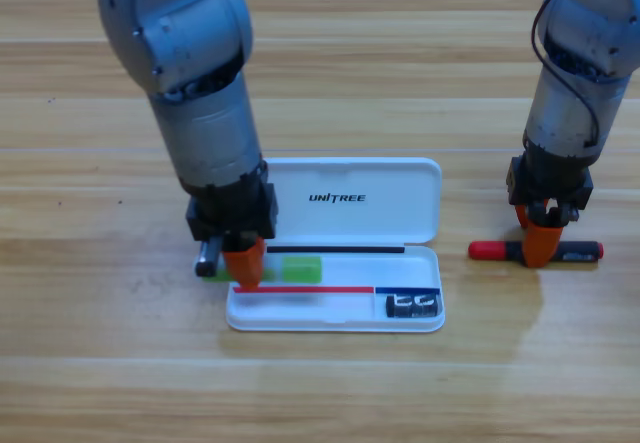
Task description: Clean up eraser and pencils
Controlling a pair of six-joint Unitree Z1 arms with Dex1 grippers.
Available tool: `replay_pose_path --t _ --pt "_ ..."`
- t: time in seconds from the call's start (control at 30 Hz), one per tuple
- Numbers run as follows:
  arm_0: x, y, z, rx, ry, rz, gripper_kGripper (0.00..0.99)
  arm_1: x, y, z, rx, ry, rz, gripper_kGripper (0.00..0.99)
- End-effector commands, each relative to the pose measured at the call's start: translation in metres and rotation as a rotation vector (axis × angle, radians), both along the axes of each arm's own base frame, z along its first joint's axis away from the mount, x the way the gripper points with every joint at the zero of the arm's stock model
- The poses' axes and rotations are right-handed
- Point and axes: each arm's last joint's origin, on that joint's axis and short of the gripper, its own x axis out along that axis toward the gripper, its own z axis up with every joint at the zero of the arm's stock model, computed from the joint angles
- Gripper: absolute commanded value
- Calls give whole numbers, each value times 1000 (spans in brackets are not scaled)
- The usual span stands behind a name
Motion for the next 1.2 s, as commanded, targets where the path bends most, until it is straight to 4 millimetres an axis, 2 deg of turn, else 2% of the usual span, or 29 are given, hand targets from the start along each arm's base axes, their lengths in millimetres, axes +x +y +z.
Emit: replay_pose_path --t 0.03,0.23,0.37,0.5,0.6,0.93,1.2 --pt "-9 -27 -23 39 59 -25 0 1 -15 -36 -51 99 0 0" --pt "-11 -42 -24 40 69 -27 0 -3 -17 -37 -52 112 0 0" --pt "-13 -52 -24 39 76 -33 0 -9 -18 -17 -32 77 -31 0" --pt "-12 -57 -26 38 88 -33 0 -23 -19 17 24 39 -30 0" --pt "-11 -58 -26 41 86 -33 0 -33 -19 34 38 21 -18 0" --pt "-9 -56 -28 79 48 -14 0 -65 -20 65 56 -2 17 0" --pt "-9 -56 -32 90 54 -17 0 -75 -15 74 64 -8 25 0"
